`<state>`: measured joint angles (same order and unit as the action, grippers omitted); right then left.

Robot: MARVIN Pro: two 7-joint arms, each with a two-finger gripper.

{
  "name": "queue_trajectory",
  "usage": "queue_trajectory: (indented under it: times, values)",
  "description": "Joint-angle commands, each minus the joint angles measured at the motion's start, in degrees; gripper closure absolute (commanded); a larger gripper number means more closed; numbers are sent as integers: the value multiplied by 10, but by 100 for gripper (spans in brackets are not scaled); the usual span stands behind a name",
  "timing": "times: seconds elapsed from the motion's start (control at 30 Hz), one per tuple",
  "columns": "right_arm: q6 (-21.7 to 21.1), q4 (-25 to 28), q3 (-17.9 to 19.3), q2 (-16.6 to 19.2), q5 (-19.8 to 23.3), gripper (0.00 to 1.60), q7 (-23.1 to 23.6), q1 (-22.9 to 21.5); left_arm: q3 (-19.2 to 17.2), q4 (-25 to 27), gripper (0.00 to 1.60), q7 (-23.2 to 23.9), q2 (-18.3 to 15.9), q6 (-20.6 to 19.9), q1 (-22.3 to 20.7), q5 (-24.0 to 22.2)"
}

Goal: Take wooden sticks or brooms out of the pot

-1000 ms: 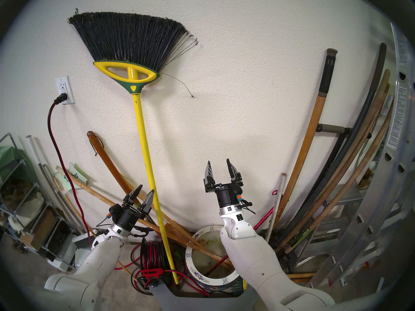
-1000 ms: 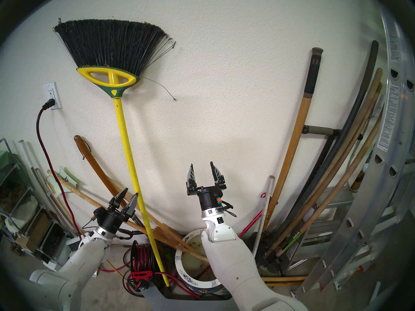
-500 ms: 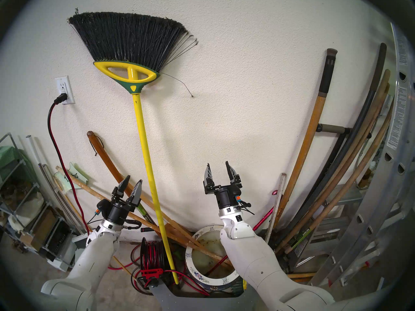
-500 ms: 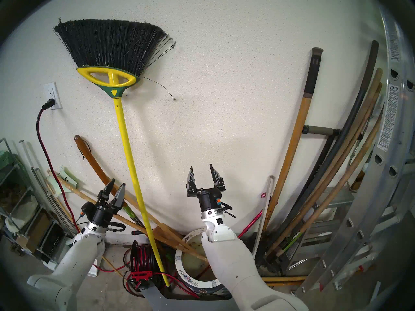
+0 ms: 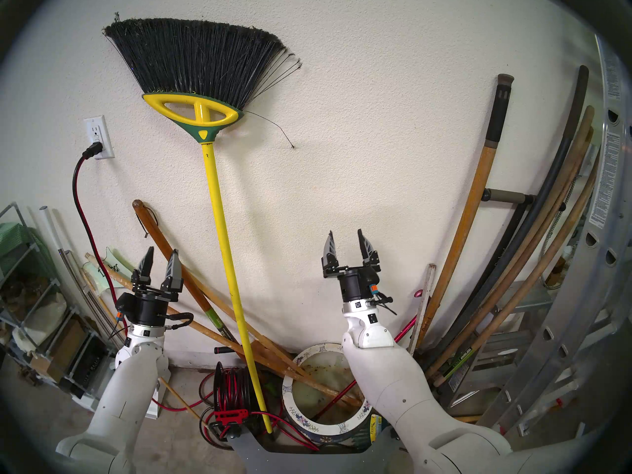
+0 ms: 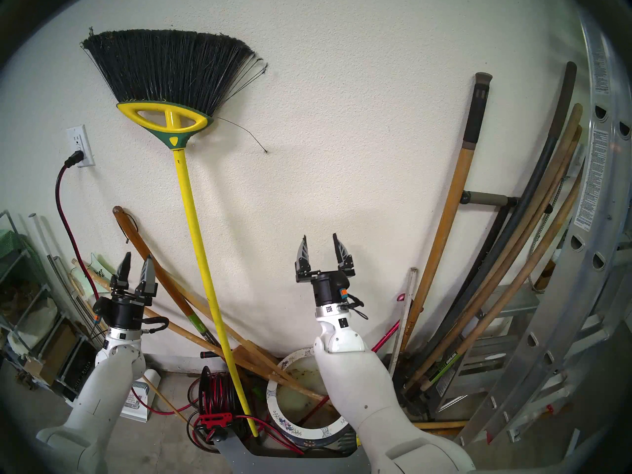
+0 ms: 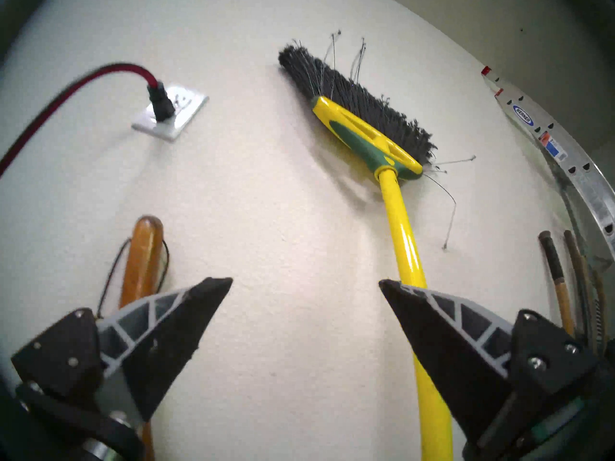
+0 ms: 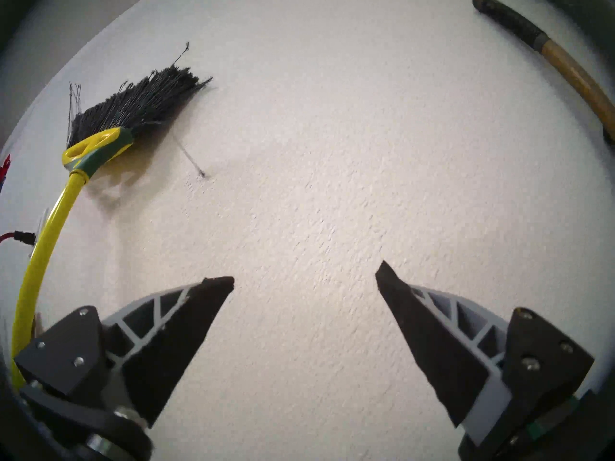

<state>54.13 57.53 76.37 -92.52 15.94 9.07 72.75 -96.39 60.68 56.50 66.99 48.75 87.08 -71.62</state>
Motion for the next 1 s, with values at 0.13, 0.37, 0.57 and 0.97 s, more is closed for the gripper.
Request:
queue_trajectory:
  times: [0.13, 0.37, 0.57, 0.97]
  values:
    - [9, 78, 43, 43, -7, 0, -6, -8, -27, 103, 0, 20, -16, 62, 87, 24]
    - [9, 152, 70, 66, -14, 0, -6, 35, -47, 145, 0, -4, -10, 62, 131, 54]
    - [9, 198, 76, 70, -15, 0, -5, 70, -50, 147, 0, -7, 7, 62, 137, 86]
    - [9, 325, 78, 77, -10, 0, 2, 176, -65, 172, 0, -26, 48, 62, 163, 158]
